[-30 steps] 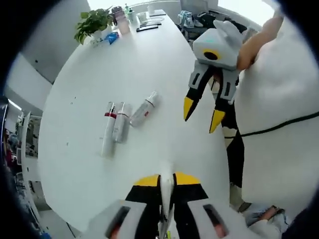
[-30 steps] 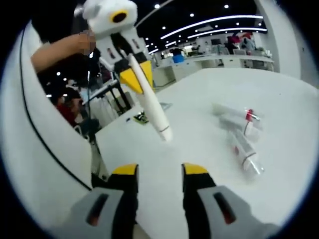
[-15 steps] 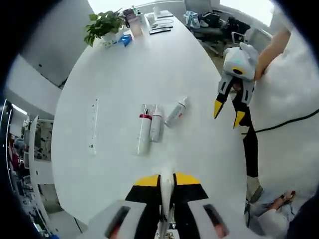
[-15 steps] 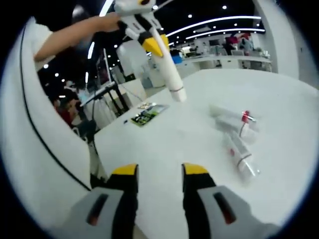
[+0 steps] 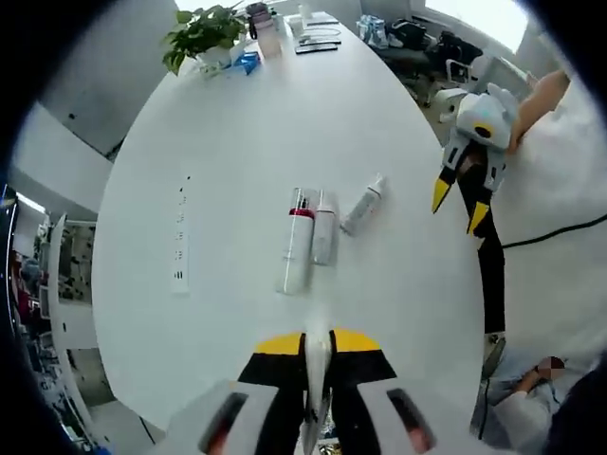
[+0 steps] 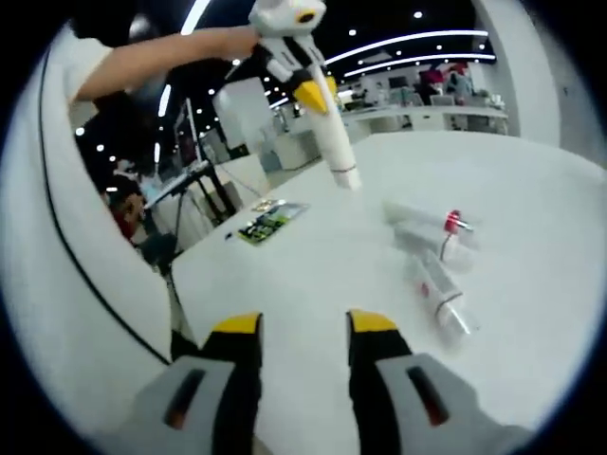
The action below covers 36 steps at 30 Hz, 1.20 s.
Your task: Arrange the skincare products in the storage area until every visible bottle or jar stands upright without overlapping.
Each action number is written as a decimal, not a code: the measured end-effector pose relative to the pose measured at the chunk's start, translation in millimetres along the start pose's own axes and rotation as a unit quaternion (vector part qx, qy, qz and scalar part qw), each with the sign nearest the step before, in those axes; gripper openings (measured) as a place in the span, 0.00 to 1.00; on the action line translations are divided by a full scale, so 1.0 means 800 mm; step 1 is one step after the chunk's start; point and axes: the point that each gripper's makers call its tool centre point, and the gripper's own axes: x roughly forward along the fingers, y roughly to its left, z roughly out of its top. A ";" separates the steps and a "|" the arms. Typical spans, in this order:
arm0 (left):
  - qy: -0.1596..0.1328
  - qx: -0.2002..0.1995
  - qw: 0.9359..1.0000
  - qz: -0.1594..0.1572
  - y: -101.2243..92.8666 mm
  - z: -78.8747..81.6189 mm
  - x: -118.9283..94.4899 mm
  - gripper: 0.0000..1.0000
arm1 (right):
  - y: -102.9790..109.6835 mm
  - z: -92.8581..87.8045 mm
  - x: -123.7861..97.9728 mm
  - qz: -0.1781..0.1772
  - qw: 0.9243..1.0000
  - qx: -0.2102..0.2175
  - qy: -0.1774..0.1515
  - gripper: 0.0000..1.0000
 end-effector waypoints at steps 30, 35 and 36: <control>0.004 -0.007 1.000 -0.023 0.078 0.022 0.042 0.06 | -0.038 0.022 0.003 -0.033 0.999 0.022 -0.016 0.33; 0.003 -0.023 0.999 -0.027 0.087 0.022 0.052 0.06 | -0.040 0.020 0.004 -0.033 0.999 0.025 -0.013 0.33; 0.003 -0.025 0.999 -0.027 0.089 0.021 0.053 0.06 | -0.040 0.020 0.004 -0.033 0.999 0.026 -0.012 0.33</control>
